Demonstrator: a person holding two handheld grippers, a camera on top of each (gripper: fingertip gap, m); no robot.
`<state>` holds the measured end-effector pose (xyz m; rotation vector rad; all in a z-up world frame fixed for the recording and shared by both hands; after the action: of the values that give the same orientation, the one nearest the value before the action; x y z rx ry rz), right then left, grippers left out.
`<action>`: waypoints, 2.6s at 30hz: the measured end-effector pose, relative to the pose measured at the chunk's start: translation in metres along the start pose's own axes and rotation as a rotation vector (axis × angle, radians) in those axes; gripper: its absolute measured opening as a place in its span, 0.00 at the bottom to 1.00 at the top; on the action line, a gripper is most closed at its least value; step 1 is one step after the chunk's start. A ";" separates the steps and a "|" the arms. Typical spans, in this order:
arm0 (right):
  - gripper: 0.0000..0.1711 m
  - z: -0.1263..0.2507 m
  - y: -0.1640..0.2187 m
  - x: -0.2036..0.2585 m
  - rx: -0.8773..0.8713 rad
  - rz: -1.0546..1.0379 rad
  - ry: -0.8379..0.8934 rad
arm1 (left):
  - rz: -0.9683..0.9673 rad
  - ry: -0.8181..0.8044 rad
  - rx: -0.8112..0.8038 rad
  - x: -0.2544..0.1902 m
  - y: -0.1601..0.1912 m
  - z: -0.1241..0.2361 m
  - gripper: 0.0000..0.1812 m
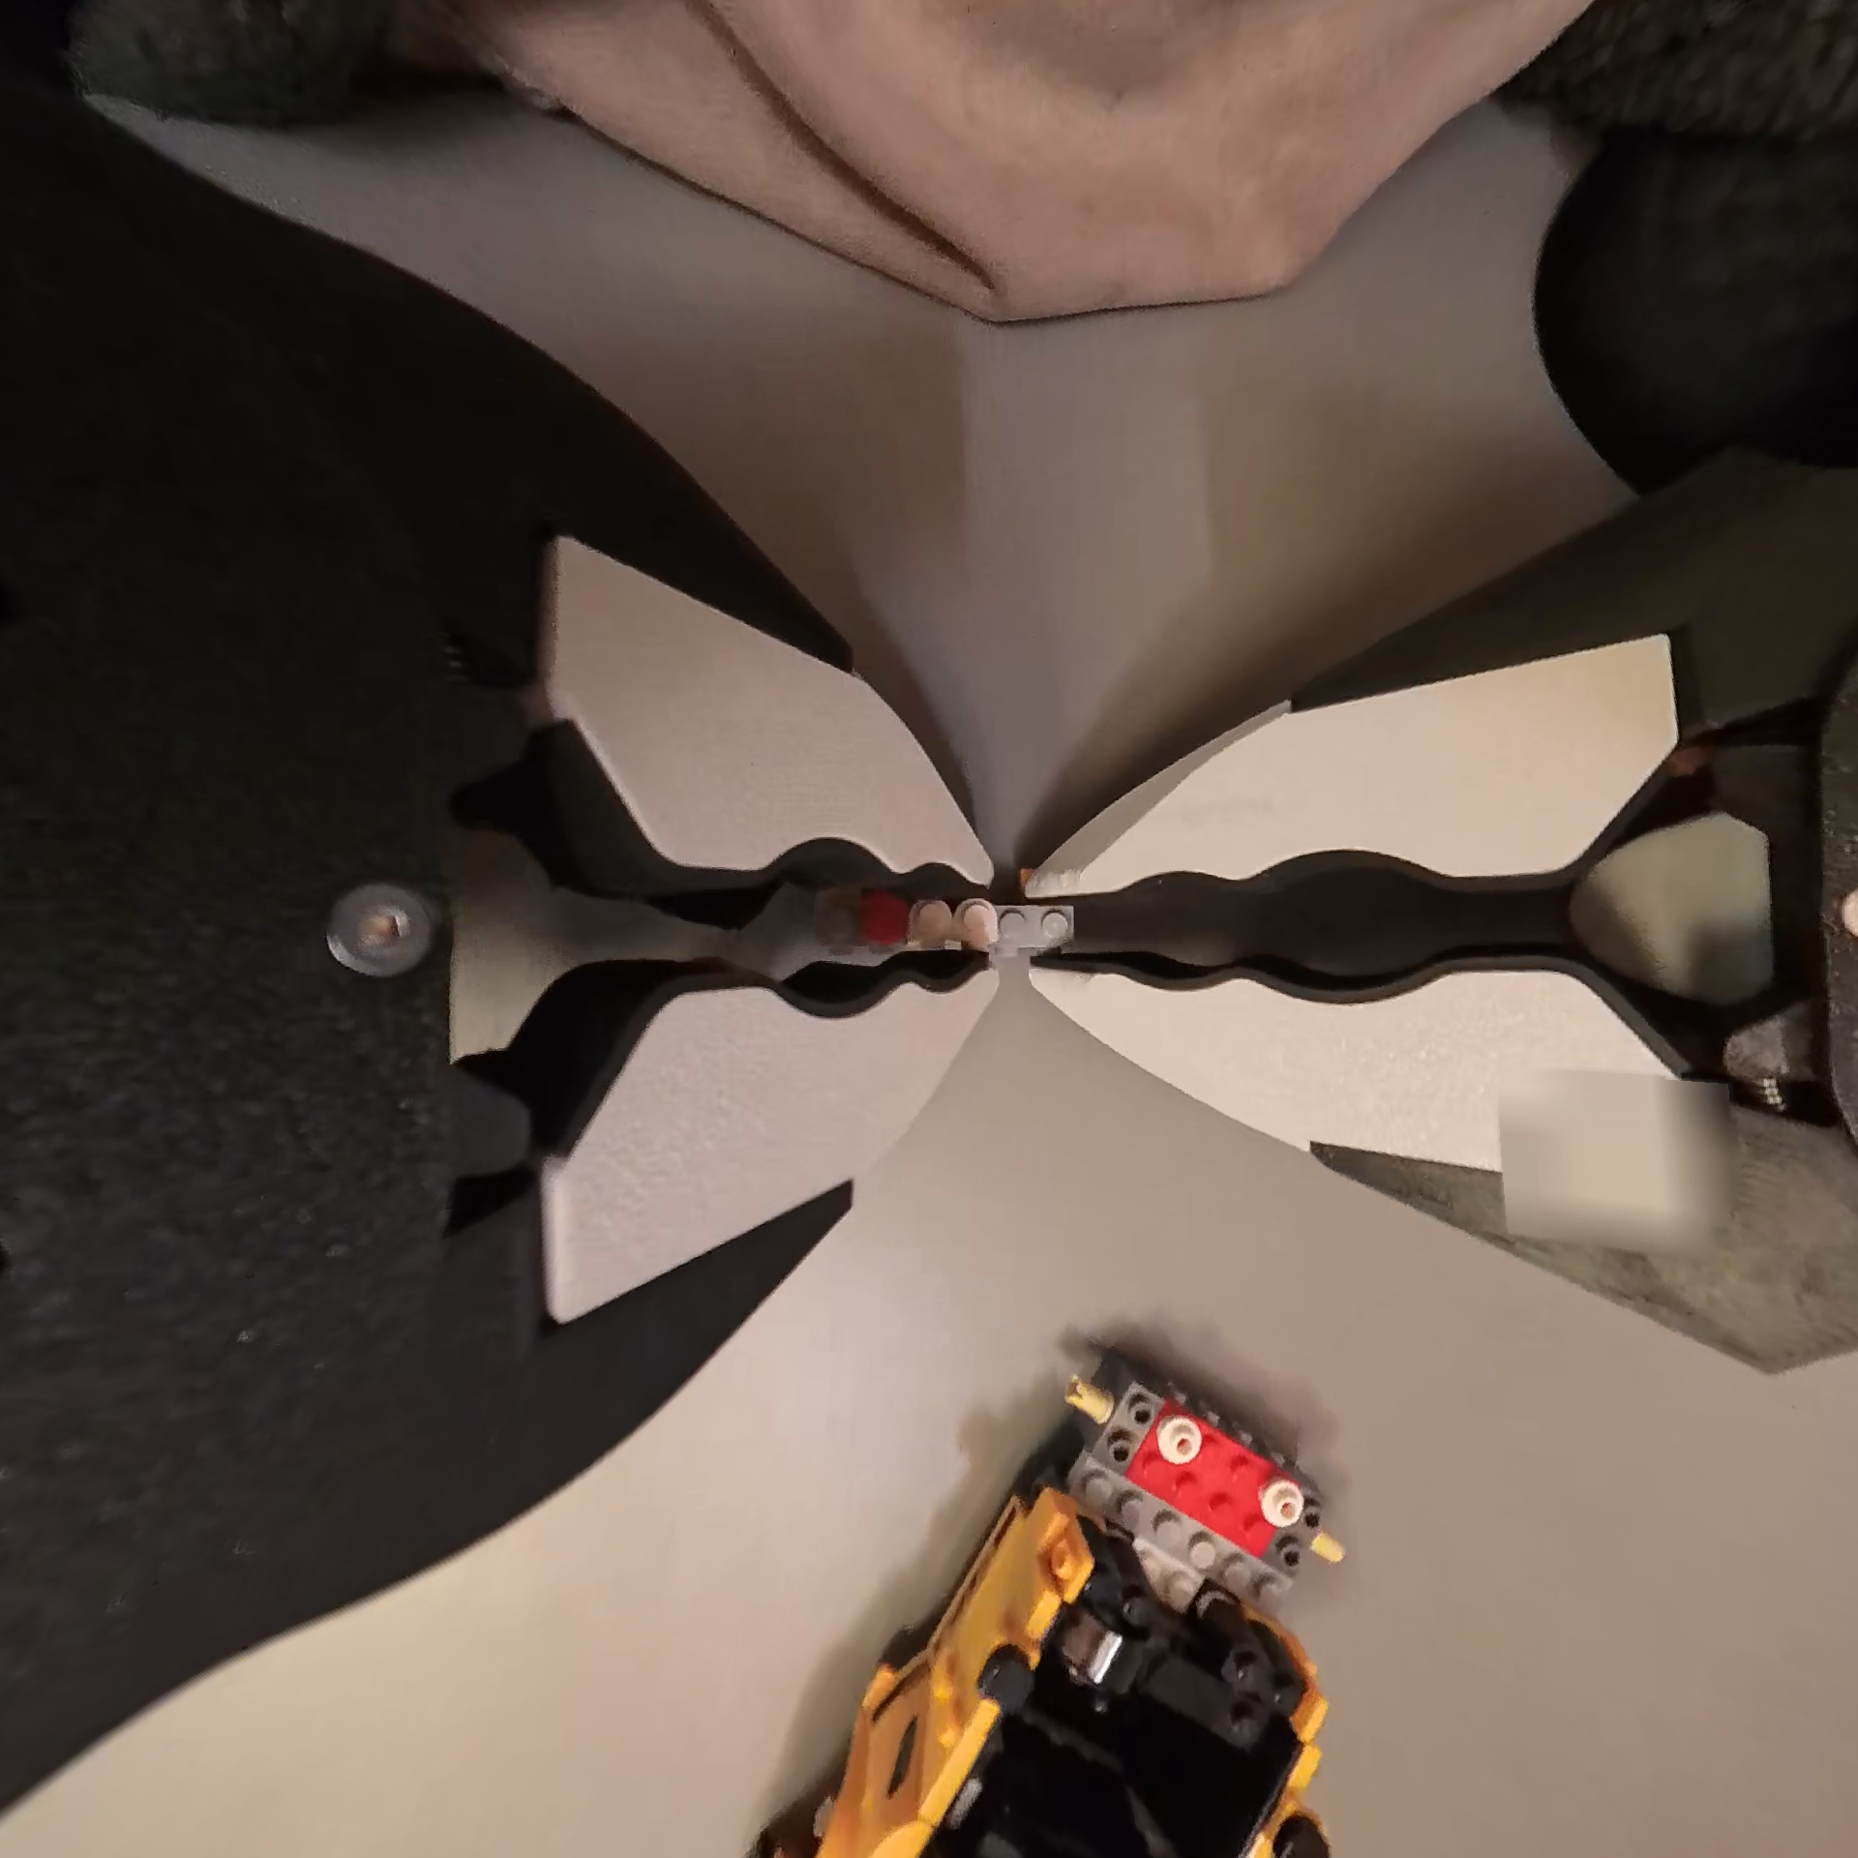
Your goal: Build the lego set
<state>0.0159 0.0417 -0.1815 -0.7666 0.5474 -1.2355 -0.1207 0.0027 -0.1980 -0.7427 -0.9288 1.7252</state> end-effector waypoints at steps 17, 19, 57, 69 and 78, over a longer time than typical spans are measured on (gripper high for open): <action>0.05 0.000 0.004 0.005 -0.037 -0.168 0.087 | 0.011 -0.011 0.001 -0.002 -0.001 0.000 0.05; 0.05 0.000 0.004 0.005 -0.039 -0.177 0.092 | 0.014 -0.011 0.001 -0.002 -0.001 0.000 0.05; 0.05 0.007 0.008 0.010 -0.021 -0.062 0.092 | 0.033 0.016 -0.004 -0.004 -0.001 0.000 0.06; 0.05 0.007 0.006 0.005 -0.003 0.037 -0.004 | 0.038 0.032 -0.003 -0.005 -0.001 0.000 0.05; 0.05 0.007 0.005 0.003 0.012 0.026 -0.029 | 0.042 0.033 -0.003 -0.005 -0.001 0.000 0.05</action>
<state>0.0244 0.0411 -0.1807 -0.7633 0.5244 -1.2008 -0.1187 -0.0016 -0.1972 -0.7951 -0.8994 1.7431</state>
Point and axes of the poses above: each gripper's, where its closed fingertips meet, z back along the fingers, y out of its underside, x = y × z across the jaws, the point moved 10 cm from there along z, back along the fingers, and after that the axes turned 11 degrees about -x, right-handed, at the moved point
